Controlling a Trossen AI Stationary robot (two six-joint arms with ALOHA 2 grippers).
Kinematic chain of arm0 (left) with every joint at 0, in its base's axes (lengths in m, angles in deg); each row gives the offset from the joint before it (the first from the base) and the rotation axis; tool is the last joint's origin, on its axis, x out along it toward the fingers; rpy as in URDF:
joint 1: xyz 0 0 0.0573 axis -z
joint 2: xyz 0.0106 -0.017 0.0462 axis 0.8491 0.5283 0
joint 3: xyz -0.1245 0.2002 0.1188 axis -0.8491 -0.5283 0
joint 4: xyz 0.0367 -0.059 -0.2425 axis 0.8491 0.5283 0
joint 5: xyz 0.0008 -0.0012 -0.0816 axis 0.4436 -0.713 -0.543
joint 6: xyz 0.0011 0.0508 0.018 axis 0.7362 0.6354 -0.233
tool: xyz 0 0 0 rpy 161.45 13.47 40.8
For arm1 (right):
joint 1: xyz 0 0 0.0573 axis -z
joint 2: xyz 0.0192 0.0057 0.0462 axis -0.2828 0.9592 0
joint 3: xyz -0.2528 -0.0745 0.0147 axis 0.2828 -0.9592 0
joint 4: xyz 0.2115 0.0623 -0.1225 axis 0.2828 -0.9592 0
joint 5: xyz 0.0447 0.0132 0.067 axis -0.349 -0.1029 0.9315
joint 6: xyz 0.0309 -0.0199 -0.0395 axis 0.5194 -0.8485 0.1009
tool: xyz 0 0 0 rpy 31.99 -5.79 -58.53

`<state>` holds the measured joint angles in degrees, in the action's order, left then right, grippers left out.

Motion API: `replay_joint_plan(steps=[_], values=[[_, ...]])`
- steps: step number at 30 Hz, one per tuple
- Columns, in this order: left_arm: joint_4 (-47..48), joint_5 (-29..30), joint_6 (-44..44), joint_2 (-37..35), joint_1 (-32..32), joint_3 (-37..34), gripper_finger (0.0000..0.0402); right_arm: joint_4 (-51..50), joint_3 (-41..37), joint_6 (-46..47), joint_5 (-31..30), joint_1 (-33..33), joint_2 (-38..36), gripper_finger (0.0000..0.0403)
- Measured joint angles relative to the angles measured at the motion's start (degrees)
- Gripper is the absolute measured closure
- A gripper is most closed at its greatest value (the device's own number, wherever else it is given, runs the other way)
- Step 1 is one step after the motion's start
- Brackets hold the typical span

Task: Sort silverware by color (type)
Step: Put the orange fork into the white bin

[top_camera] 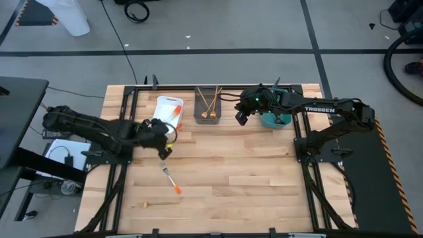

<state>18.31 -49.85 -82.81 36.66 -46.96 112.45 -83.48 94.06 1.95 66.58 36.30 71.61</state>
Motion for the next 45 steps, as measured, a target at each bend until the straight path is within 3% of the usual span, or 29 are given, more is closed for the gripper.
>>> replay_joint_plan(steps=[20, 35, 45], values=[[-6.42, -20.95, 20.58, 1.49, -32.91, -0.02, 0.0393, -0.03, 0.00, 1.95, 0.00, -0.39, 0.00, 0.0326], [-8.26, -20.12, 35.04, 10.09, -42.67, -0.78, 0.0393, -0.44, 0.00, 2.10, -0.02, -0.42, 0.01, 0.0326], [-14.80, -22.25, 37.35, 10.11, -47.77, -9.32, 0.0393, -0.62, 0.00, 3.54, -0.08, -0.68, 0.00, 0.0326]])
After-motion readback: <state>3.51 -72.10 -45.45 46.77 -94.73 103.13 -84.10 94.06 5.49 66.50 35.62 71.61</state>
